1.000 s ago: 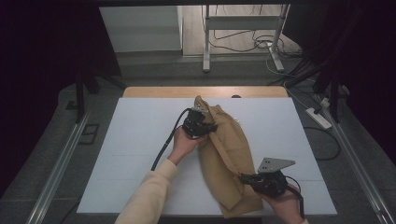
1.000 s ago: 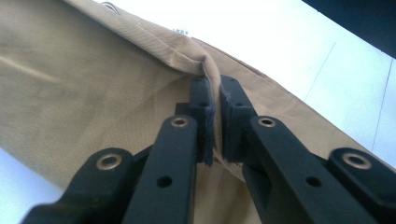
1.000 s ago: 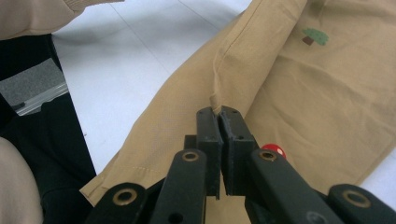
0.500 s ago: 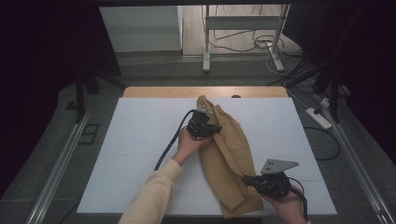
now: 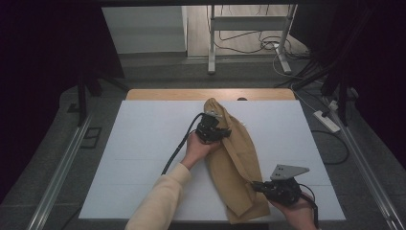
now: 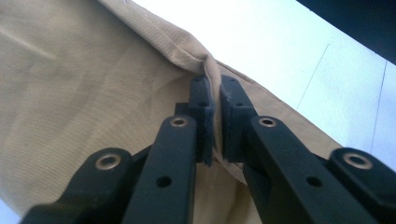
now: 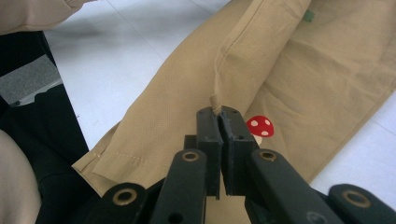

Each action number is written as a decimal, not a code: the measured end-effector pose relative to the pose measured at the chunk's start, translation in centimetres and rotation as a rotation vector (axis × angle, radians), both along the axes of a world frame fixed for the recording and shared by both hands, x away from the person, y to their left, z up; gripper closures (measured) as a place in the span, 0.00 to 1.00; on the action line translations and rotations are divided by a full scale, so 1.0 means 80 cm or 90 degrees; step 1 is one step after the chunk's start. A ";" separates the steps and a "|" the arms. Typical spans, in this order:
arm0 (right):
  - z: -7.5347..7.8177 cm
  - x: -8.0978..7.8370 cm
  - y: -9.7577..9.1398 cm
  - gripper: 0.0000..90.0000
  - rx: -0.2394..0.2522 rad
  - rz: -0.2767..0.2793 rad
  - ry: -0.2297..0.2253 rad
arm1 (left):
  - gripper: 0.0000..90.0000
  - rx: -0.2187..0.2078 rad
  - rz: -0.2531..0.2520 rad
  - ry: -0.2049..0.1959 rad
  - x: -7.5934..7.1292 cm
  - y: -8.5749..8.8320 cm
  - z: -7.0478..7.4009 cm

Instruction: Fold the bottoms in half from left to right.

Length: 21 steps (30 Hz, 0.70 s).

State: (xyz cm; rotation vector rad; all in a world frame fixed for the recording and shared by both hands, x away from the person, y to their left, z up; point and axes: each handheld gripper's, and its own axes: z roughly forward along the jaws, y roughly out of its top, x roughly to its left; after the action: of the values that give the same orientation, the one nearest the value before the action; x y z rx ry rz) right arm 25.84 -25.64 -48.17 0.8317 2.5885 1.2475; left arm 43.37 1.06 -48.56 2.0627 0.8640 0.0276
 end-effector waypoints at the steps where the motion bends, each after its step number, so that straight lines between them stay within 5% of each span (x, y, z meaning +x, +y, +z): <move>1: 0.000 0.000 -0.001 0.97 0.000 0.001 0.001 | 0.94 0.000 -0.001 0.000 0.000 -0.001 -0.001; 21: -0.008 -0.002 -0.010 0.96 -0.015 -0.006 0.021 | 0.87 0.001 -0.016 0.008 0.001 -0.019 -0.008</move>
State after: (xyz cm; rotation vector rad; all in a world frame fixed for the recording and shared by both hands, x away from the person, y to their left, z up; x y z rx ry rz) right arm 25.67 -26.44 -48.83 0.8662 2.6169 1.2084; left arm 43.48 -0.49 -49.20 2.0765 0.8462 0.0008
